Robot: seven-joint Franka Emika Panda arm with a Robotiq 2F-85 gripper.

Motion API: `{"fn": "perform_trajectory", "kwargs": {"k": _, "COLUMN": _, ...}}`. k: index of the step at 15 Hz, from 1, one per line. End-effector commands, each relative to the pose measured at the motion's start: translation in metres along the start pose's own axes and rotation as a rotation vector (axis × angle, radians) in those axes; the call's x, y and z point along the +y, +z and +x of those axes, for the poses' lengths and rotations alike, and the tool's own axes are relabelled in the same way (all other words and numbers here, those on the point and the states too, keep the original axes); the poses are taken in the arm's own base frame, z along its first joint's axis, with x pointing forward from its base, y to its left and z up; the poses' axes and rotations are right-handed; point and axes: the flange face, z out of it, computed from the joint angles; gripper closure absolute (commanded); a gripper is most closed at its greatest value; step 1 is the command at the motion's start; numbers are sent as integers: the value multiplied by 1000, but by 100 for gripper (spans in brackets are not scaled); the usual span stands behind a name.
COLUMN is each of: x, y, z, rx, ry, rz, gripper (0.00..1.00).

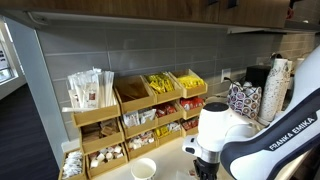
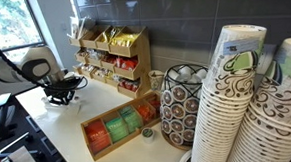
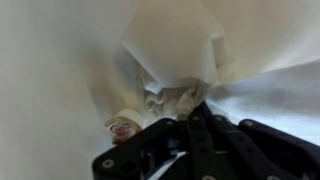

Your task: Use the paper towel and tissue to clean the counter

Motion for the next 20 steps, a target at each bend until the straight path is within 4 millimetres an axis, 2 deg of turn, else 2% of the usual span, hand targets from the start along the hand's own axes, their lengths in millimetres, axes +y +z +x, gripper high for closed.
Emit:
{"fn": "perform_trajectory", "kwargs": {"k": 1, "x": 3, "y": 15, "z": -16, "rx": -36, "ry": 64, "rz": -14, "gripper": 96}}
{"fn": "perform_trajectory", "kwargs": {"k": 3, "x": -1, "y": 17, "z": -10, "rx": -16, "ry": 41, "rz": 30, "gripper": 96}}
{"fn": "perform_trajectory", "kwargs": {"k": 6, "x": -19, "y": 13, "z": 1, "rx": 43, "ry": -60, "rz": 127, "gripper": 96}}
{"fn": "perform_trajectory", "kwargs": {"k": 10, "x": -42, "y": 8, "z": 6, "rx": 17, "ry": -166, "rz": 257, "gripper": 96}}
{"fn": "perform_trajectory", "kwargs": {"k": 13, "x": -56, "y": 16, "z": 15, "rx": -14, "ry": -243, "rz": 332, "gripper": 95}}
{"fn": "perform_trajectory", "kwargs": {"k": 20, "x": -67, "y": 23, "z": 55, "rx": 45, "ry": -408, "rz": 411, "gripper": 96}}
